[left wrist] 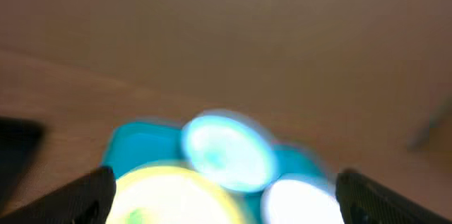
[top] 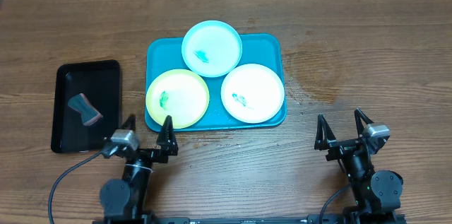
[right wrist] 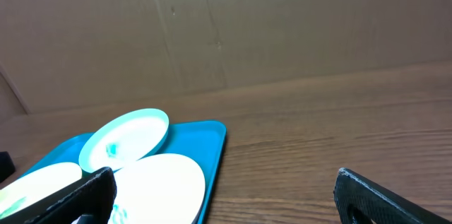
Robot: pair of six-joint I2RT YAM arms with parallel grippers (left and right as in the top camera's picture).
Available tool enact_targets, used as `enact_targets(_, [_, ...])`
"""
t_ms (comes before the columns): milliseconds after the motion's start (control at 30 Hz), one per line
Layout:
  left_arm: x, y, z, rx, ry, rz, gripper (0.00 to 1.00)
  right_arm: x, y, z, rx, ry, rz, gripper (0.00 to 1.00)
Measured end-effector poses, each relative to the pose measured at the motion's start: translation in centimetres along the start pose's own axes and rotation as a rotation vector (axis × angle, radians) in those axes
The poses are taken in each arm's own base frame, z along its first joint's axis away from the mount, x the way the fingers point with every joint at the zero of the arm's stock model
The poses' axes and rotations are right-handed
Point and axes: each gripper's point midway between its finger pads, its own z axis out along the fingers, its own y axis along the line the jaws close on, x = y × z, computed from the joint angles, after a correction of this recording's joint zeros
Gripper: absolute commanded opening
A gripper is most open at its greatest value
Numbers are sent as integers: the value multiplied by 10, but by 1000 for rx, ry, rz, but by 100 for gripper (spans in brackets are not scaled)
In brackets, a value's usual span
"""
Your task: Clean dirty plates on tray and stack at the side
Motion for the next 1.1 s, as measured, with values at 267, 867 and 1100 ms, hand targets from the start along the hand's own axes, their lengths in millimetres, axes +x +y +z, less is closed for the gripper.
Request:
enact_targets(267, [-134,-69,-43,247,-524,66,100,0,0,0,0,1,0,100])
enact_targets(867, [-165,-65,80,-48,457,281,100,0,0,0,1,1,0,100])
enact_targets(1100, [-158,15,111,-409,714,132,100,0,0,0,0,1,0,100])
